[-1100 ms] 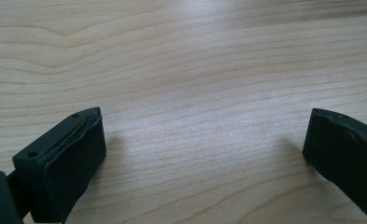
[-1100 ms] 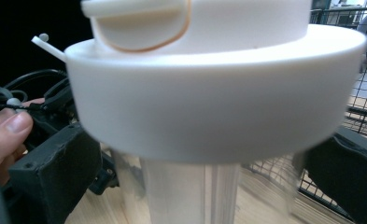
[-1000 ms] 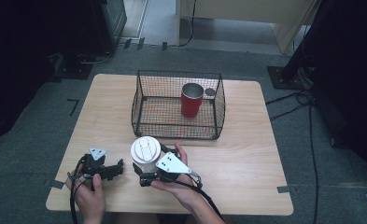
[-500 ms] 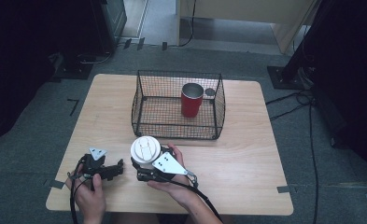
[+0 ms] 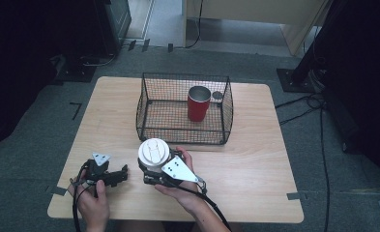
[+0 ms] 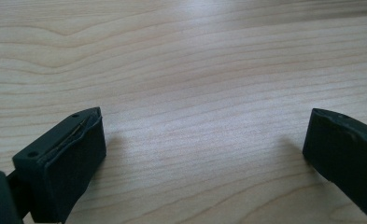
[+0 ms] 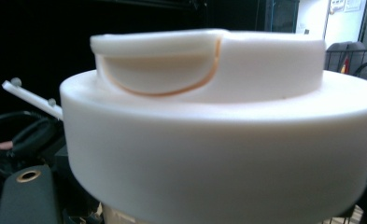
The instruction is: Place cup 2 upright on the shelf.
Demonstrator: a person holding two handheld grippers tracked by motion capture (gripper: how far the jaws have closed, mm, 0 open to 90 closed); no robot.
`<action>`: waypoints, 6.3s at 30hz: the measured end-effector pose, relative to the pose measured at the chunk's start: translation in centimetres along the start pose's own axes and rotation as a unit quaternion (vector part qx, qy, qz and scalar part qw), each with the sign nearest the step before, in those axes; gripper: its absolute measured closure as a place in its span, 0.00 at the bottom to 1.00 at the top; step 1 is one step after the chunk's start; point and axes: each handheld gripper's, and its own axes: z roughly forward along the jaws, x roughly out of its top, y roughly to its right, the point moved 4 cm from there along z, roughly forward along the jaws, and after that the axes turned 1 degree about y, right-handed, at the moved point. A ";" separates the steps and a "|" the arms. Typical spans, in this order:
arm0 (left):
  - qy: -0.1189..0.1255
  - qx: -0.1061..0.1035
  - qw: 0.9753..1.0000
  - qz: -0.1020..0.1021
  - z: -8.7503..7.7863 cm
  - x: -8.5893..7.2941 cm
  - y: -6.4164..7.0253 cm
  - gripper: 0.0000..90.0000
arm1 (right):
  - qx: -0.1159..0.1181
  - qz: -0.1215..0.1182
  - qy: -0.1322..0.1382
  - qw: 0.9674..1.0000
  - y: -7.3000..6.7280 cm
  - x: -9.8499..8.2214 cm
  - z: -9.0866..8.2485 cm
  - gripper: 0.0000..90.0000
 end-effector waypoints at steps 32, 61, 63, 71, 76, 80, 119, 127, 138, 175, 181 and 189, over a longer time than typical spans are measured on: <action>-0.001 0.000 1.000 -0.001 0.0 0.0 0.0 0.00 | -0.031 -0.018 0.111 0.993 3.4 9.2 2.9 0.17; -0.001 0.000 1.000 0.000 0.0 0.0 0.0 0.00 | -0.111 -0.027 0.093 0.989 9.3 10.6 10.2 0.17; -0.001 0.000 1.000 0.000 0.0 0.0 0.0 0.00 | -0.117 -0.026 0.089 0.989 9.9 10.4 10.7 0.17; -0.002 0.000 1.000 0.000 0.0 0.0 0.0 0.00 | -0.135 -0.007 0.071 0.988 11.6 9.4 12.5 0.17; -0.001 0.000 1.000 0.000 0.0 0.0 0.0 0.00 | -0.143 -0.007 0.051 0.988 12.3 8.3 13.9 0.17; -0.002 0.000 1.000 0.000 0.0 0.0 0.0 0.00 | -0.145 -0.004 0.039 0.989 12.6 7.3 14.7 0.17; -0.002 0.001 1.000 0.000 0.0 0.0 0.0 0.00 | -0.118 -0.018 -0.099 0.988 13.4 2.6 18.2 0.17; -0.002 0.001 1.000 0.000 0.0 0.0 0.0 0.00 | -0.107 -0.034 -0.116 0.987 13.4 2.8 17.7 0.14; -0.002 0.001 1.000 -0.001 0.0 0.0 0.0 0.00 | -0.075 -0.045 -0.106 0.991 13.6 3.6 16.5 0.02; -0.003 0.001 1.000 0.000 0.0 0.0 0.0 0.00 | -0.060 -0.065 -0.039 0.995 12.9 8.3 10.6 0.01; -0.002 0.001 1.000 -0.001 0.0 0.0 0.0 0.00 | -0.059 -0.064 -0.031 0.996 13.0 8.7 8.7 0.01; -0.002 0.001 1.000 -0.001 0.0 0.0 0.0 0.00 | -0.063 -0.065 -0.027 0.996 13.1 9.2 6.1 0.01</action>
